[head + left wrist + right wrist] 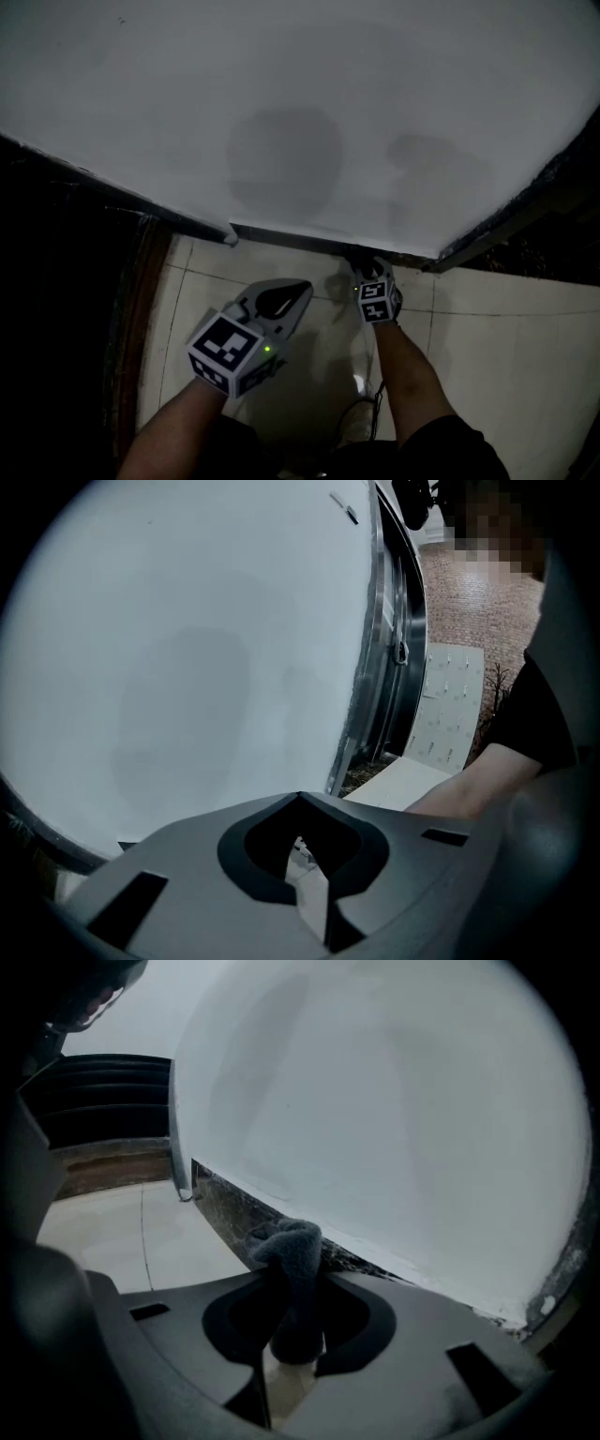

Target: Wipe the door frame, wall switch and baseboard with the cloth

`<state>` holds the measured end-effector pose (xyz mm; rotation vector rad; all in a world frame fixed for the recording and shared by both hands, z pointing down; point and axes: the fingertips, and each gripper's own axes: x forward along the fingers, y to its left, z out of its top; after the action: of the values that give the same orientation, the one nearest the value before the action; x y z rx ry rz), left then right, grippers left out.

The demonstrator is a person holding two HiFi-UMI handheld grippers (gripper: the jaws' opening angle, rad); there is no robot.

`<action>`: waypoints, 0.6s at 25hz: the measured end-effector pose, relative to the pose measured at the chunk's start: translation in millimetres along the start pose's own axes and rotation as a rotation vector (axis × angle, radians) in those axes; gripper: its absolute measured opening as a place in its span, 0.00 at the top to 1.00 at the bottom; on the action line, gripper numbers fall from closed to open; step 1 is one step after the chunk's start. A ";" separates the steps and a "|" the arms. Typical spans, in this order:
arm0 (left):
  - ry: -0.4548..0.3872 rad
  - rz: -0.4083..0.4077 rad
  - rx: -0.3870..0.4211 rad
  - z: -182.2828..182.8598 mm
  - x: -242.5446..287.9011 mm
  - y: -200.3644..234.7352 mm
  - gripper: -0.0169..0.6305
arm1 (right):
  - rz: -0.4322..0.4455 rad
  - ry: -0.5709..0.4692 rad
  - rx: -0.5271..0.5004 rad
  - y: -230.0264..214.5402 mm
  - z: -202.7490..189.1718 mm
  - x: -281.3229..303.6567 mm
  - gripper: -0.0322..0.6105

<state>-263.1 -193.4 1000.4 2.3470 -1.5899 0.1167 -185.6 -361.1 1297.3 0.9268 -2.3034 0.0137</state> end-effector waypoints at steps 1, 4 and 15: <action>0.003 -0.003 0.007 -0.2 0.8 -1.8 0.97 | -0.006 0.005 0.003 -3.8 -2.7 -1.5 0.82; 0.012 -0.005 0.017 -1.4 3.7 -4.8 0.97 | -0.028 0.018 0.015 -16.9 -12.2 -5.1 0.82; 0.023 -0.035 0.008 -6.7 23.0 -16.3 0.97 | -0.080 0.040 0.060 -49.4 -33.3 -17.3 0.82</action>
<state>-238.7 -206.4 1008.9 2.3693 -1.5399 0.1426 -126.6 -379.6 1302.9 1.0391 -2.2382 0.0679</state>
